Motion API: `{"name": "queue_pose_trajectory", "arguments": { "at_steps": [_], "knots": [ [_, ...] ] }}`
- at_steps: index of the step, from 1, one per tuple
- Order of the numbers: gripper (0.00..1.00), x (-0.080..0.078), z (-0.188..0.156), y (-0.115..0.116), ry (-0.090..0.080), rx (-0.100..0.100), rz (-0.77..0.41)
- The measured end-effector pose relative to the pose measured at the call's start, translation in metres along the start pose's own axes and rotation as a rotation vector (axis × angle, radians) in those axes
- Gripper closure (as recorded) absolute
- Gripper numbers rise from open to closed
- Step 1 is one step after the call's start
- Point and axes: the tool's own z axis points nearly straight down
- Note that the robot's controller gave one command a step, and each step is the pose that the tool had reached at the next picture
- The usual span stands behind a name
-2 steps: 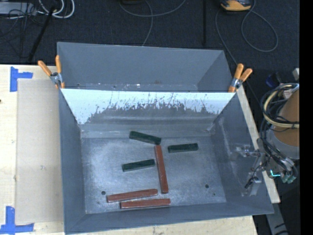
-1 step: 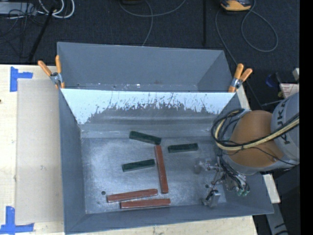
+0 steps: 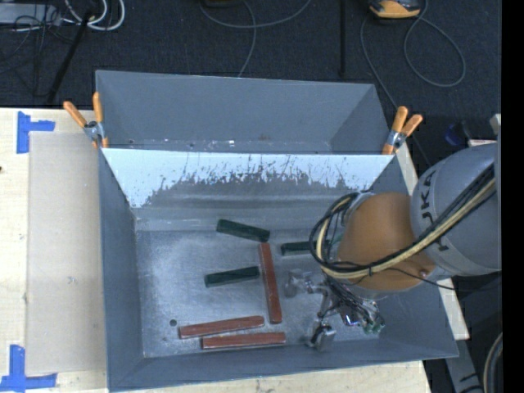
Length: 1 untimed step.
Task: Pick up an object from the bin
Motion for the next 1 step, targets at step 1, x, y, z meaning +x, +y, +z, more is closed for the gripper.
{"name": "queue_pose_trajectory", "arguments": {
  "at_steps": [1],
  "knots": [
    [0.00,-0.0191,0.0019,0.0703,-0.001,0.000,-0.160]
  ]
}}
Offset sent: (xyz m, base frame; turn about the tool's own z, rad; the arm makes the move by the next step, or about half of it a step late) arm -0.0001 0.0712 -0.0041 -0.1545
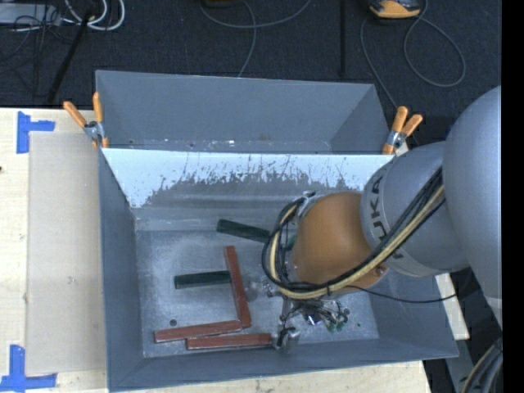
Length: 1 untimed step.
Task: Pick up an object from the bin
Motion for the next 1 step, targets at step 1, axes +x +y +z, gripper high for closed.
{"name": "queue_pose_trajectory", "arguments": {
  "at_steps": [1],
  "knots": [
    [0.00,-0.0176,-0.0331,0.0637,0.011,-0.007,0.033]
  ]
}}
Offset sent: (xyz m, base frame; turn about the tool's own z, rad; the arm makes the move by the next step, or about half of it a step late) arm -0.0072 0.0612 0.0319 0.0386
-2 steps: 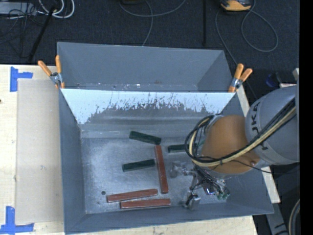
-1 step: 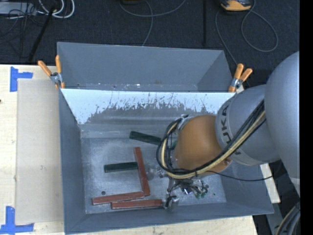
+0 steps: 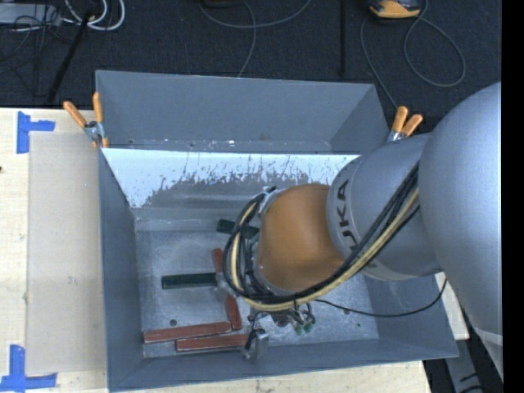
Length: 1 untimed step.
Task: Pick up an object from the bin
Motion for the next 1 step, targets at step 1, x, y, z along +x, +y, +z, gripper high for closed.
{"name": "queue_pose_trajectory", "arguments": {
  "at_steps": [1],
  "knots": [
    [0.00,-0.0200,0.0324,0.0410,-0.007,0.004,0.069]
  ]
}}
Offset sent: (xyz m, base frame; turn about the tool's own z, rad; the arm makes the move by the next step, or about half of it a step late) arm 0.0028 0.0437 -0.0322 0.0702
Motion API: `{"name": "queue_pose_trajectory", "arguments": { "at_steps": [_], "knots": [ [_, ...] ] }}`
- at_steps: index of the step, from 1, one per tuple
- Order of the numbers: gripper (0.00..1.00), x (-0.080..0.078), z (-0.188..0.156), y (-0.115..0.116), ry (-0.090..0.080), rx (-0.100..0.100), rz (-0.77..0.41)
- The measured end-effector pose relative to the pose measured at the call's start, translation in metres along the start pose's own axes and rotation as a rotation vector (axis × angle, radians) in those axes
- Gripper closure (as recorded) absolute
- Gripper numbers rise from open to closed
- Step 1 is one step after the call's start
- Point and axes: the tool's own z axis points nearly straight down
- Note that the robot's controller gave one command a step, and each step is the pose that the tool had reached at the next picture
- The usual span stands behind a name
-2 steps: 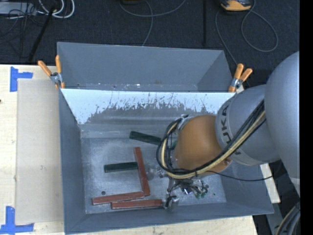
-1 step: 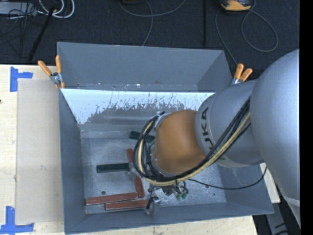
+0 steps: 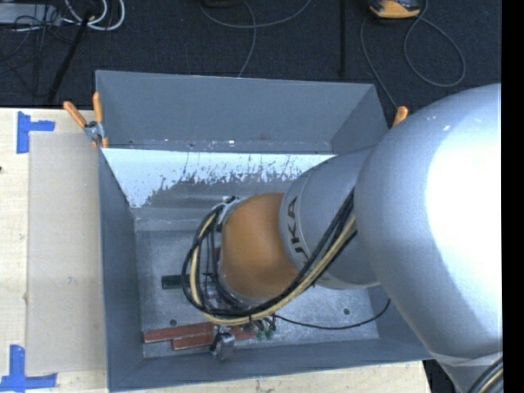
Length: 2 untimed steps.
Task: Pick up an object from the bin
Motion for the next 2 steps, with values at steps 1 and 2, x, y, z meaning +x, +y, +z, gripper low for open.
{"name": "queue_pose_trajectory", "arguments": {
  "at_steps": [1,2],
  "knots": [
    [1.00,0.003,0.000,-0.001,0.009,0.000,-0.002],
    [1.00,-0.025,-0.152,-0.031,0.002,0.001,0.025]
  ]
}}
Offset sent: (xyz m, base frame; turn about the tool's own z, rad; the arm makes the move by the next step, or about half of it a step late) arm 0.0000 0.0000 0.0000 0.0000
